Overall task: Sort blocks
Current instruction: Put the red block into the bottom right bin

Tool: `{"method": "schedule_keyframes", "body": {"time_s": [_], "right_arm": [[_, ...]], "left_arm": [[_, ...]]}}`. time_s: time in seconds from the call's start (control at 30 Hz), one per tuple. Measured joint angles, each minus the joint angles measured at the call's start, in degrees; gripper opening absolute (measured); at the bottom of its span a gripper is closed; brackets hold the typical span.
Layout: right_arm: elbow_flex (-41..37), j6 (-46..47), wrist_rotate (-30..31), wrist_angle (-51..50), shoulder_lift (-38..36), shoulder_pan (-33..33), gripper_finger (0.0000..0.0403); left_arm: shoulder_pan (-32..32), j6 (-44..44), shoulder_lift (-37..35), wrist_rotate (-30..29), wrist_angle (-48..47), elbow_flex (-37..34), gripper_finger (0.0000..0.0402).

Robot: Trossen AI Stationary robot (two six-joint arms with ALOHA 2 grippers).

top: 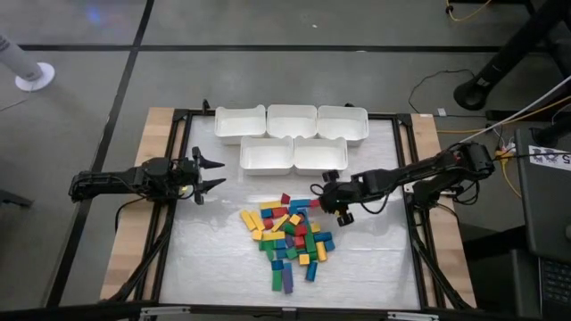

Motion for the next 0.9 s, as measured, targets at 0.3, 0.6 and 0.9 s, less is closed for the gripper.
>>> {"method": "schedule_keyframes", "body": {"time_s": [0.3, 0.6, 0.9], "right_arm": [[13.36, -11.37, 17.36, -10.32, -0.09, -0.75, 0.0143], [14.63, -16.15, 20.08, -10.30, -0.09, -9.14, 0.0143], [14.41, -16.10, 17.61, -9.99, 0.04, -14.85, 0.0188]], "left_arm": [[-0.01, -4.10, 0.00, 0.00, 0.04, 0.00, 0.0224], [-0.12, -8.50, 0.10, -0.09, 9.25, -0.17, 0.0224], [-0.12, -15.37, 0.09, -0.07, 10.72, -0.17, 0.0224]]}}
